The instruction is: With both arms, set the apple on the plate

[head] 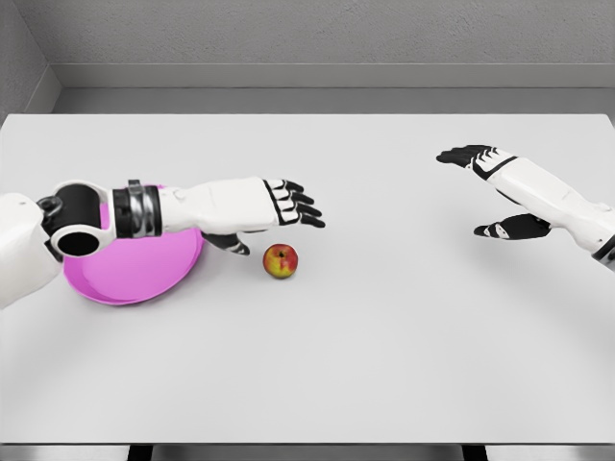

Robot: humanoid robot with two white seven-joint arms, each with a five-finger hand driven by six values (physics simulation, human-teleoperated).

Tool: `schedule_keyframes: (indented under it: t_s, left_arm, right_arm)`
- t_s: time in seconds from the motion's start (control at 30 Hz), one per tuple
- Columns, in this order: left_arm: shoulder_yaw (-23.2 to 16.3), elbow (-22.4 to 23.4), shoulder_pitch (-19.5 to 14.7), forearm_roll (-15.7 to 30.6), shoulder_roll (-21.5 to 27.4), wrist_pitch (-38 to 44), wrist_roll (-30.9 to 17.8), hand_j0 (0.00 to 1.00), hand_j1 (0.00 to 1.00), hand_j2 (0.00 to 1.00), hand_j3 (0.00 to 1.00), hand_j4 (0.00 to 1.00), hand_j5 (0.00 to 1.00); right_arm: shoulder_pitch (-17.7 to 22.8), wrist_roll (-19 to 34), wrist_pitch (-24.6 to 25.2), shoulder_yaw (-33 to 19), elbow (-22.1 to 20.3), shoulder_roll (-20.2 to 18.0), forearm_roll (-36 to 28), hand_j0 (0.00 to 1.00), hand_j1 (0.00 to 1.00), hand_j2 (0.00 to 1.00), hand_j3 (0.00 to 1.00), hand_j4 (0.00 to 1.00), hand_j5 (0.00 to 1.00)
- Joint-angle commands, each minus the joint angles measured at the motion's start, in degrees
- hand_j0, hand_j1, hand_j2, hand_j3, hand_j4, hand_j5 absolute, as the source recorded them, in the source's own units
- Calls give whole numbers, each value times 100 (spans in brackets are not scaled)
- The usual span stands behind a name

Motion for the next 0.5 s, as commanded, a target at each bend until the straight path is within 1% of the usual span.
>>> schedule_keyframes:
  t_s: [0.0, 0.1, 0.17, 0.37, 0.47]
  left_arm:
    - [-103, 16, 0, 128, 35, 7, 4, 100, 100, 100, 100, 100, 100]
    - [-208, 7, -9, 145, 53, 7, 4, 100, 100, 100, 100, 100, 100]
    - [-252, 7, -18, 260, 53, 7, 4, 100, 100, 100, 100, 100, 100]
    - [-358, 25, -18, 260, 18, 7, 4, 100, 100, 100, 100, 100, 100]
    - [-463, 165, -26, 260, -8, 7, -5, 100, 100, 100, 100, 100, 100]
  right_arm:
    - [9, -7, 14, -7, 1, -5, -47, 100, 100, 100, 100, 100, 100]
    - [18, -7, 14, -7, -7, -5, -47, 100, 100, 100, 100, 100, 100]
    - [18, -7, 14, -7, -7, -5, -47, 100, 100, 100, 100, 100, 100]
    - [18, -7, 14, -7, 1, -5, -47, 100, 100, 100, 100, 100, 100]
    - [18, -7, 14, -7, -7, -5, -47, 100, 100, 100, 100, 100, 100]
